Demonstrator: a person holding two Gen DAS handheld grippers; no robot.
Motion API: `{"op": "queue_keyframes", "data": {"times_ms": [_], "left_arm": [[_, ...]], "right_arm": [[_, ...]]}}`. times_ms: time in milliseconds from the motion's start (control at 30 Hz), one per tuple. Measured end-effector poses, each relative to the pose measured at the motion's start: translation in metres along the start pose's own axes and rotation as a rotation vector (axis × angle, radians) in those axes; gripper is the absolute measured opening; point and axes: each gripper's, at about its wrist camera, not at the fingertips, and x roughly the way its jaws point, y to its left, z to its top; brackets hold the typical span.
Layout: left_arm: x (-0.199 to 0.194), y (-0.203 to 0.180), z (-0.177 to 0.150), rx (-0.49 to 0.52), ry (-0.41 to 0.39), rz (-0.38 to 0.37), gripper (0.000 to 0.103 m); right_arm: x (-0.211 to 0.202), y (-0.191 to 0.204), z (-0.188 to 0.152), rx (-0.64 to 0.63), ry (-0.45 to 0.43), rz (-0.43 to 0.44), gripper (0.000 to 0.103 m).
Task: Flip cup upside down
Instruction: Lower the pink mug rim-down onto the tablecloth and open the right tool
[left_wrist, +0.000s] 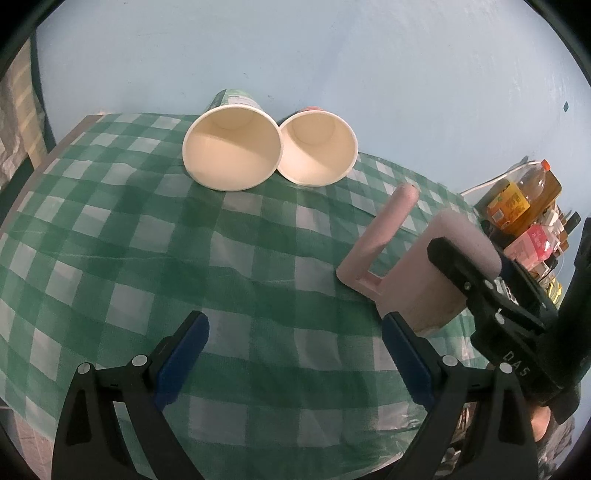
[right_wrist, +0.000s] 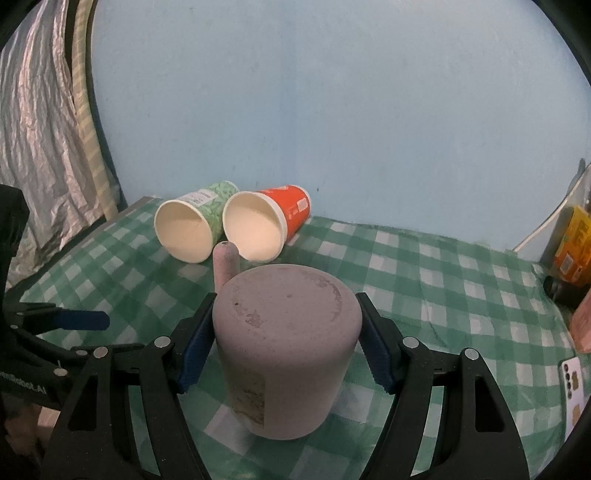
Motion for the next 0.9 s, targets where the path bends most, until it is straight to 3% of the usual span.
{"op": "queue_keyframes", "data": {"times_ms": [300, 433, 567, 667, 767, 900], "left_arm": [[-0.003, -0.003, -0.005, 0.021, -0.014, 0.022, 0.096], [-0.011, -0.006, -0.009, 0.043, -0.042, 0.063, 0.096], [-0.021, -0.010, -0.011, 0.059, -0.080, 0.054, 0.096], [-0.035, -0.017, -0.012, 0.083, -0.149, 0.069, 0.096], [-0.055, -0.026, -0.017, 0.134, -0.259, 0.112, 0.101], [-0.073, -0.035, -0.025, 0.200, -0.341, 0.116, 0.103]], "right_arm": [[-0.003, 0.002, -0.006, 0.003, 0.009, 0.022, 0.072], [-0.006, 0.002, -0.009, 0.017, 0.021, 0.028, 0.072], [-0.011, 0.000, -0.011, 0.033, 0.028, 0.040, 0.076], [-0.019, -0.004, -0.010, 0.052, 0.015, 0.032, 0.085], [-0.036, -0.006, -0.008, 0.062, -0.017, 0.020, 0.087], [-0.059, -0.006, -0.008, 0.056, -0.066, -0.036, 0.089]]}}
